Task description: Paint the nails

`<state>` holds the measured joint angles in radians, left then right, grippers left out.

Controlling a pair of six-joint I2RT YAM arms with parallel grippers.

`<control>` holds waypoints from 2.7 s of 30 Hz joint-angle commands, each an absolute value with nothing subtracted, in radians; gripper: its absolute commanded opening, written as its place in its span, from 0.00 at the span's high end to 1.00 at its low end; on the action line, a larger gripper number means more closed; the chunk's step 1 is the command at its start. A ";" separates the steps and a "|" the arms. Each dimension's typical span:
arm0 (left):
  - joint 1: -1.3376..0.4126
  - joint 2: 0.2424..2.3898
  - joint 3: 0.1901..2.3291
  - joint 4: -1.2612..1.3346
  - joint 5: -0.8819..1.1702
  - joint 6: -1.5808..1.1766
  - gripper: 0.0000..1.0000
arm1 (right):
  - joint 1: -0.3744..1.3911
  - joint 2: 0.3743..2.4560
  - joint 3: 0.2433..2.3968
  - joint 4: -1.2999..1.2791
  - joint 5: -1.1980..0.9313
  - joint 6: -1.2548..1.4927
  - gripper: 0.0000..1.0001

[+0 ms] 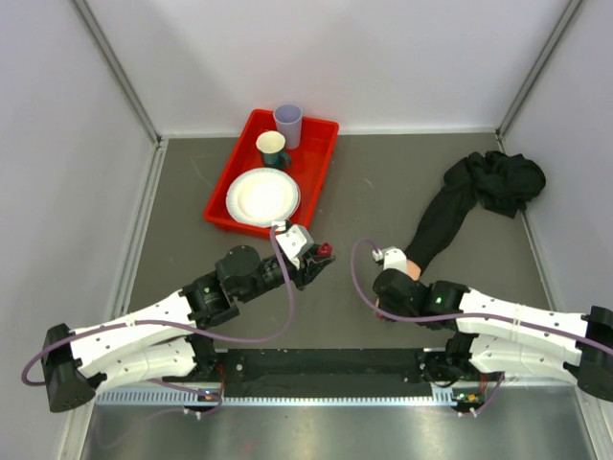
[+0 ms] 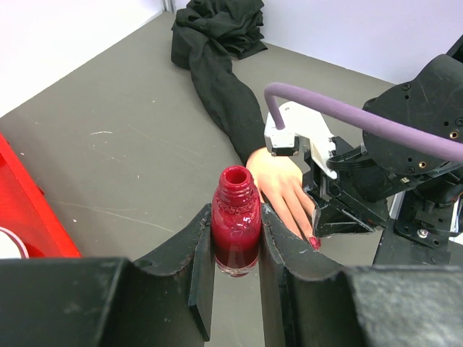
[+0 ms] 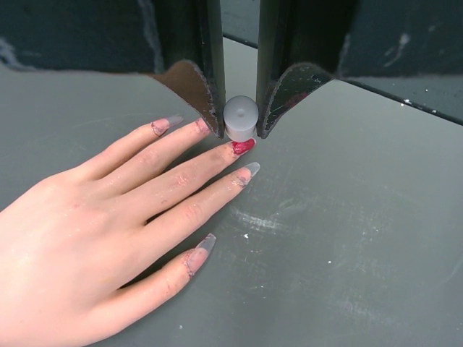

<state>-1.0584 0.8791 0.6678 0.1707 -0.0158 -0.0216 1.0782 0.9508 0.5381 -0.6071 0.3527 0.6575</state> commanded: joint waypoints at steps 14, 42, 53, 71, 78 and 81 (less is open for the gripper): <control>-1.062 0.867 0.707 0.198 -0.005 -0.006 1.00 | 1.091 0.968 0.546 -0.534 0.337 0.634 1.00; -1.062 0.876 0.713 0.201 -0.005 -0.008 1.00 | 1.089 0.948 0.555 -0.565 0.351 0.658 1.00; -1.062 0.879 0.718 0.198 -0.005 -0.008 1.00 | 1.091 0.945 0.554 -0.572 0.400 0.673 1.00; -1.062 0.873 0.713 0.196 -0.005 -0.008 1.00 | 1.091 0.931 0.554 -0.577 0.428 0.678 1.00; -1.062 0.871 0.713 0.195 -0.005 -0.008 1.00 | 1.091 0.937 0.548 -0.566 0.397 0.669 1.00; -1.062 0.871 0.713 0.193 -0.005 -0.008 1.00 | 1.091 0.960 0.548 -0.552 0.371 0.654 1.00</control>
